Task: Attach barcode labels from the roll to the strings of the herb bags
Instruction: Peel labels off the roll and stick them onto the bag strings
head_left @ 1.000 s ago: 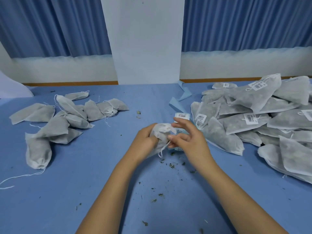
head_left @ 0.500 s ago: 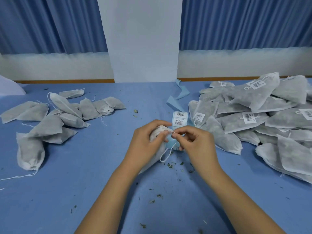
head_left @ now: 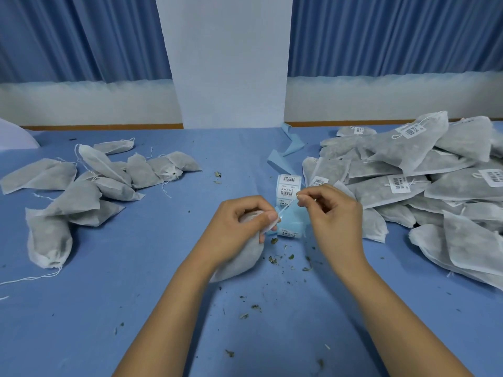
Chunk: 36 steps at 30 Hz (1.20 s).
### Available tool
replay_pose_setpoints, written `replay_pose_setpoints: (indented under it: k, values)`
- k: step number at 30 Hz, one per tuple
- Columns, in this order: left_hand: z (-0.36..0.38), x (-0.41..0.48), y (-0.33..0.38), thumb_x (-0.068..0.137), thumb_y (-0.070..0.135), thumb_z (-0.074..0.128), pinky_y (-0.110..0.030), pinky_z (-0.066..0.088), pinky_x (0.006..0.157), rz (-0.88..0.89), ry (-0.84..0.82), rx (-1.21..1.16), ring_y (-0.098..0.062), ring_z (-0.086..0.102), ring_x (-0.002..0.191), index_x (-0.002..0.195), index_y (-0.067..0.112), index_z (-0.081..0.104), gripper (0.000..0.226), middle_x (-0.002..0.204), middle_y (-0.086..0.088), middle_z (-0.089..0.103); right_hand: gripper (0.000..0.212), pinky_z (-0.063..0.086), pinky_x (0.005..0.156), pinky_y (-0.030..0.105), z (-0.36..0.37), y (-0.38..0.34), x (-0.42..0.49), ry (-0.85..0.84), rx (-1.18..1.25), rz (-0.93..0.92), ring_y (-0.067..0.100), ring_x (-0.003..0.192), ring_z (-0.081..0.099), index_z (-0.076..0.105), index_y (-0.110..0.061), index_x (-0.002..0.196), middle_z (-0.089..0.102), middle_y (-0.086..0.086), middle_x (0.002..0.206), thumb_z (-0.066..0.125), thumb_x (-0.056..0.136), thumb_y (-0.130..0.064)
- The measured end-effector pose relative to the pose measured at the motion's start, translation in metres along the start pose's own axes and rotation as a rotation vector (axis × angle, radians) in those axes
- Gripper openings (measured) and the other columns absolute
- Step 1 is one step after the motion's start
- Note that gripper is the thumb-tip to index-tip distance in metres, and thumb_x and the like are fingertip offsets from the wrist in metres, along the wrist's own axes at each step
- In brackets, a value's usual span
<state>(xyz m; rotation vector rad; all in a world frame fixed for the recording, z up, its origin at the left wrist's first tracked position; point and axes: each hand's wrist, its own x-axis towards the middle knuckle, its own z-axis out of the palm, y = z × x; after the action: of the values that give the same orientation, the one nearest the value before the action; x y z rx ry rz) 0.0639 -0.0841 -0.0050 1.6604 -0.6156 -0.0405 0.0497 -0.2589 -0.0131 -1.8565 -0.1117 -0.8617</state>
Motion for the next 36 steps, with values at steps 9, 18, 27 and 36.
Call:
replay_pose_setpoints:
  k: [9, 18, 27, 36]
  values:
    - [-0.009, 0.002, -0.011, 0.085, 0.005, 0.072, -0.022, 0.055, 0.067, 0.280, 0.353, 0.226, -0.005, 0.070, 0.082, 0.091, 0.019, 0.078, 0.017, 0.105, 0.012, 0.074, 0.011, 0.041, 0.055, 0.023, 0.017, -0.003, -0.019, -0.300, -0.121, -0.154, 0.012, 0.057, 0.052, 0.077, -0.016, 0.082, 0.069, -0.008, 0.070, 0.068, 0.085, -0.010]
    - [-0.005, 0.003, -0.013, 0.081, 0.025, 0.077, -0.040, 0.053, 0.074, 0.140, 0.057, 0.487, -0.006, 0.065, 0.079, 0.079, 0.024, 0.078, 0.002, 0.092, 0.020, 0.068, 0.008, 0.042, 0.054, 0.024, 0.002, -0.003, -0.006, -0.243, -0.187, -0.437, 0.009, 0.055, 0.050, 0.076, -0.015, 0.082, 0.066, -0.010, 0.073, 0.068, 0.084, -0.011]
    - [0.005, 0.001, -0.002, 0.081, 0.006, 0.075, -0.015, 0.048, 0.066, 0.015, 0.216, 0.067, -0.014, 0.068, 0.064, 0.077, 0.010, 0.077, 0.006, 0.074, -0.001, 0.072, 0.020, 0.039, 0.054, 0.012, 0.006, -0.003, -0.002, -0.177, 0.263, 0.299, 0.002, 0.051, 0.044, 0.072, -0.023, 0.068, 0.065, -0.016, 0.064, 0.072, 0.081, -0.007]
    - [0.005, 0.002, 0.000, 0.082, 0.005, 0.073, -0.013, 0.047, 0.059, 0.015, 0.304, 0.040, -0.006, 0.060, 0.055, 0.076, 0.015, 0.077, 0.012, 0.072, 0.004, 0.073, 0.015, 0.033, 0.052, 0.011, 0.015, -0.007, -0.013, -0.386, 0.210, 0.312, 0.004, 0.051, 0.039, 0.074, -0.021, 0.066, 0.061, -0.013, 0.059, 0.075, 0.079, -0.015]
